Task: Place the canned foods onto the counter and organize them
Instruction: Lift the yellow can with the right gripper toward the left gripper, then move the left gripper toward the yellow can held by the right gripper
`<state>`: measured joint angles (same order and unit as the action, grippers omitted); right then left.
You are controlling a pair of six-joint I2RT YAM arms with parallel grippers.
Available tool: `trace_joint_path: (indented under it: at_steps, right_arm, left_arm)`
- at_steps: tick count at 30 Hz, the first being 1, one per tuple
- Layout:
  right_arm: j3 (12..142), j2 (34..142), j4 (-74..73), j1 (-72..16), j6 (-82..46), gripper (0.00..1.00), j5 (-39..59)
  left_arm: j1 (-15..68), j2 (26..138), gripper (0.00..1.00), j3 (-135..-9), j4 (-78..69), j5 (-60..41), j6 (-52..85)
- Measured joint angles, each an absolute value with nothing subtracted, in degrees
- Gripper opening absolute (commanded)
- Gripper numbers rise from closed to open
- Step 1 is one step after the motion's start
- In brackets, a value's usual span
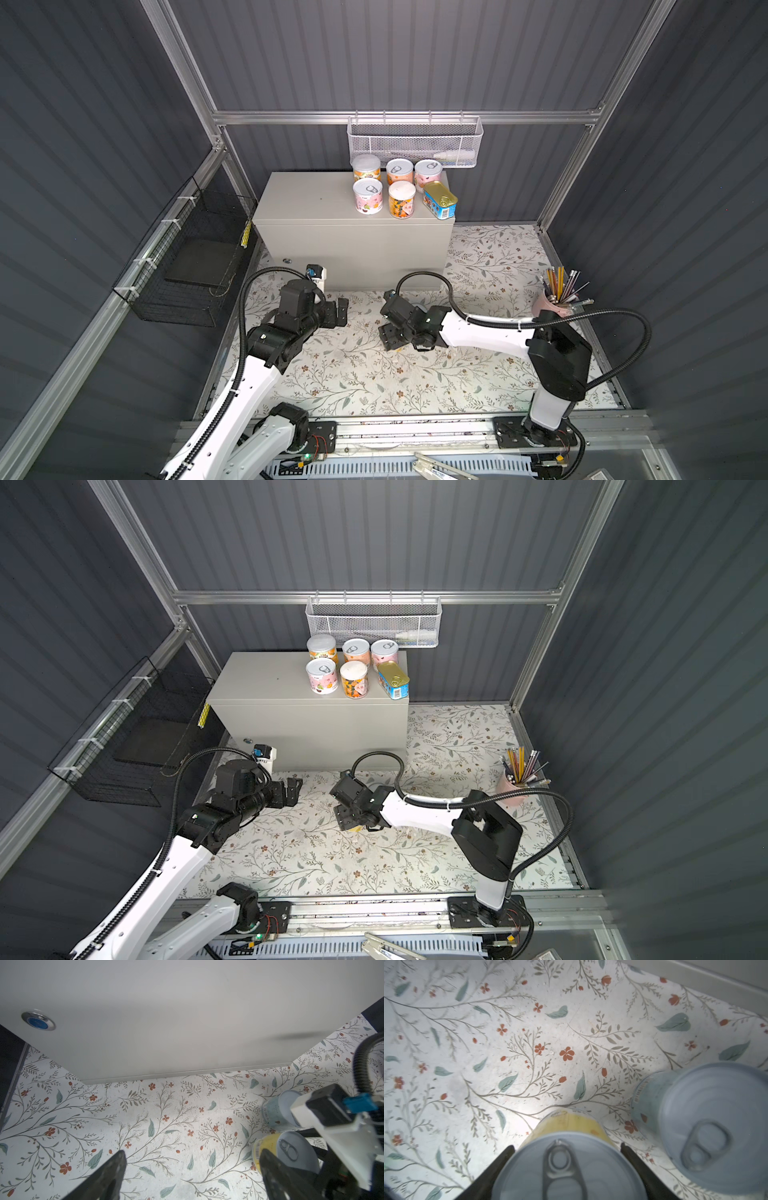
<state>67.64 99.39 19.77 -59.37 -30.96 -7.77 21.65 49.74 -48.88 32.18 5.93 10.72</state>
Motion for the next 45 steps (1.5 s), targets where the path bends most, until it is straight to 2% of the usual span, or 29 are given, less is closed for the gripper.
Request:
trace_joint_path:
  at_steps: [19,30,34,45]
  right_arm:
    - [51.0,78.1,18.9,-57.5,-34.3,0.62,-6.4]
    - [41.8,65.3,19.7,-54.2,-35.5,0.63,-5.0]
    - [39.1,59.4,20.7,-52.8,-35.9,0.64,-4.7]
    - [35.3,51.0,25.8,-48.4,-35.9,0.65,-3.3]
  left_arm:
    - [21.6,50.5,1.0,-48.7,29.8,-2.7,9.7]
    - [22.0,52.8,1.0,-46.5,24.0,-13.9,10.7]
    - [25.9,54.5,1.0,-46.5,23.4,-14.2,11.2]
    - [44.4,57.1,1.0,-45.5,17.2,-5.0,15.3]
